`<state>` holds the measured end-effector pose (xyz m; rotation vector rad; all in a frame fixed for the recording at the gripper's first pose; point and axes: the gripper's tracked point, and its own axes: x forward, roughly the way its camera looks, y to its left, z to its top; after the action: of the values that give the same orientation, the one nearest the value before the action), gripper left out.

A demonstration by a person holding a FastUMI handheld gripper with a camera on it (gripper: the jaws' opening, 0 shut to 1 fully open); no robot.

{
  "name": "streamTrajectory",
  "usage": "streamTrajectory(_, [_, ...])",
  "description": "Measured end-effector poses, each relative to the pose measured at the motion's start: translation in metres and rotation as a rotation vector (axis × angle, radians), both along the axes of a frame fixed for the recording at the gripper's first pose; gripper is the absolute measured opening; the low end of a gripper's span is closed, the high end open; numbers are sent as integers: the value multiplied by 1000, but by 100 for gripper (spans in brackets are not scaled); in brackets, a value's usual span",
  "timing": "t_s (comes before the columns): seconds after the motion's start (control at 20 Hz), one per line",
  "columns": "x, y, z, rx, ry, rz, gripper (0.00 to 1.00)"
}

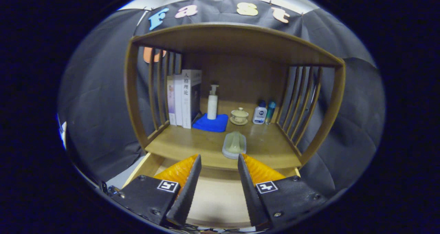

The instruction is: Pull open the drawer, take out the items inside it, and place them on the countertop above the cabinet.

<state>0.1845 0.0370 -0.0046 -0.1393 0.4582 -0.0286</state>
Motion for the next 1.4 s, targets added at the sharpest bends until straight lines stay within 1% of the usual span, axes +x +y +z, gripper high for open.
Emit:
streamTrajectory(0.1, [-24,8,-1,-4,-28,21,78])
streamTrajectory(0.2, [-42,11,-3,-7,-60,24,85])
streamTrajectory(0.35, [-66,19,0,3,-121,39,87])
streamTrajectory(0.6, [-98,23,-6,-13,-230,49,100])
streamTrajectory(0.75, [-110,25,-21,-7,-285,66,100])
streamTrajectory(1.1, [-133,5,-95,44,-256,21,100])
streamTrajectory(1.25, [-146,4,-124,92,-240,23,100])
streamTrajectory(1.4, [-154,-4,-148,85,-240,14,100])
